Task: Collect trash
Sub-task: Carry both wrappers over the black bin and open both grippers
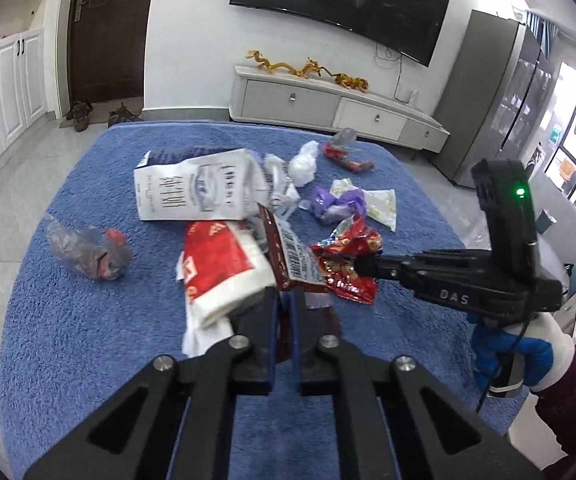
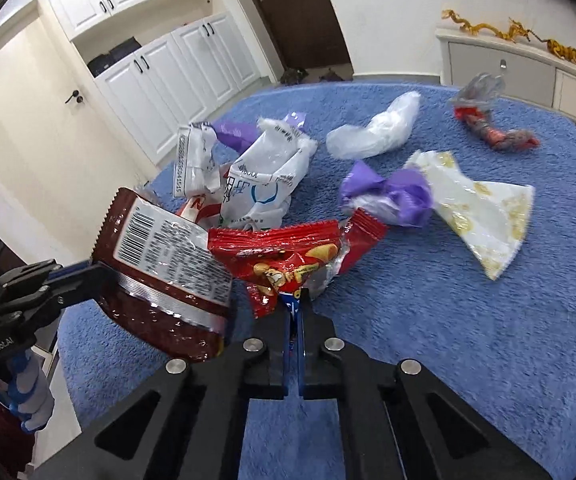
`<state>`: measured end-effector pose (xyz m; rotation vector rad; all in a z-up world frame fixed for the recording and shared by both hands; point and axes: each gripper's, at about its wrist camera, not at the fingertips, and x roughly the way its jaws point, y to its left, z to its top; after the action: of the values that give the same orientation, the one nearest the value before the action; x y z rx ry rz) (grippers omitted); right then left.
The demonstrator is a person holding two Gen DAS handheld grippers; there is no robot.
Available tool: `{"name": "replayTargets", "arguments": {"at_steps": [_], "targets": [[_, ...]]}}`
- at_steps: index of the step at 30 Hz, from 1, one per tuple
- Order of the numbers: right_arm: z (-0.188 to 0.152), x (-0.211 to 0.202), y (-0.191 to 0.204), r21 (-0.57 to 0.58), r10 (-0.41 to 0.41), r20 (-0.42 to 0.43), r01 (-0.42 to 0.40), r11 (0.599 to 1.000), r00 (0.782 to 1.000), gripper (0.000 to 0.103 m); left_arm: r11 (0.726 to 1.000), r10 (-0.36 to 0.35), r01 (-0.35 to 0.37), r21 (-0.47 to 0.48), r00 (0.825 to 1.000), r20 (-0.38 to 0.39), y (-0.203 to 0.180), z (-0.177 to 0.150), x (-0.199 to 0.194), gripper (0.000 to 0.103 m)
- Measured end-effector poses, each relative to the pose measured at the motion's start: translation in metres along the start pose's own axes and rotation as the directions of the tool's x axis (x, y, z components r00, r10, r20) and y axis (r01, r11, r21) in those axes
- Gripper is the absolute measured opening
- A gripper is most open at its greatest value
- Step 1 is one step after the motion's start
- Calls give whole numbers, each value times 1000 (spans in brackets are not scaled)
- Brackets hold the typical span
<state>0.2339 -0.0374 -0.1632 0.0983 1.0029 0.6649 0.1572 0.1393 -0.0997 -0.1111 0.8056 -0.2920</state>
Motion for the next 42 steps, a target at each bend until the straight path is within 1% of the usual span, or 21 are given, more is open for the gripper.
{"name": "replayTargets", "arguments": {"at_steps": [7, 11, 16, 20, 22, 25, 29, 32, 33, 35, 38, 40, 42], "targets": [[-17, -43, -6, -1, -30, 51, 30, 1000, 998, 2, 1000, 5, -5, 7, 1000, 23, -25, -3, -13, 1], [-32, -77, -11, 18, -53, 92, 52, 998, 994, 2, 1000, 13, -14, 16, 998, 53, -36, -3, -31, 1], [-45, -120, -23, 49, -84, 139, 78, 996, 987, 2, 997, 23, -29, 66, 995, 92, -58, 1, -54, 1], [-59, -162, -34, 88, -128, 208, 112, 990, 970, 2, 994, 6, -20, 112, 993, 122, -82, 9, -66, 1], [-66, -178, -42, 105, -156, 228, 135, 985, 961, 2, 989, -10, -9, 146, 991, 131, -98, 13, -68, 1], [-79, -211, -62, 150, -209, 264, 174, 973, 941, 2, 978, -46, 19, 207, 990, 130, -127, 22, -64, 1], [-106, -261, -101, 246, -316, 291, 249, 937, 903, 2, 953, -118, 81, 293, 987, 109, -176, 35, -50, 1], [-130, -286, -131, 308, -396, 275, 310, 900, 876, 2, 923, -173, 132, 361, 981, 83, -223, 43, -33, 1], [-138, -292, -141, 330, -419, 266, 326, 886, 868, 2, 910, -200, 161, 383, 978, 65, -243, 46, -23, 1], [-158, -303, -166, 380, -472, 235, 366, 849, 850, 2, 889, -237, 205, 409, 971, 28, -273, 49, -4, 1], [-182, -304, -199, 445, -510, 181, 392, 805, 841, 2, 857, -276, 264, 443, 960, -39, -315, 49, 26, 1], [-193, -300, -217, 473, -531, 146, 413, 778, 834, 2, 828, -292, 301, 473, 952, -94, -347, 45, 54, 1], [-210, -293, -242, 517, -536, 109, 412, 750, 837, 2, 806, -298, 328, 493, 944, -141, -374, 38, 78, 1]]}}
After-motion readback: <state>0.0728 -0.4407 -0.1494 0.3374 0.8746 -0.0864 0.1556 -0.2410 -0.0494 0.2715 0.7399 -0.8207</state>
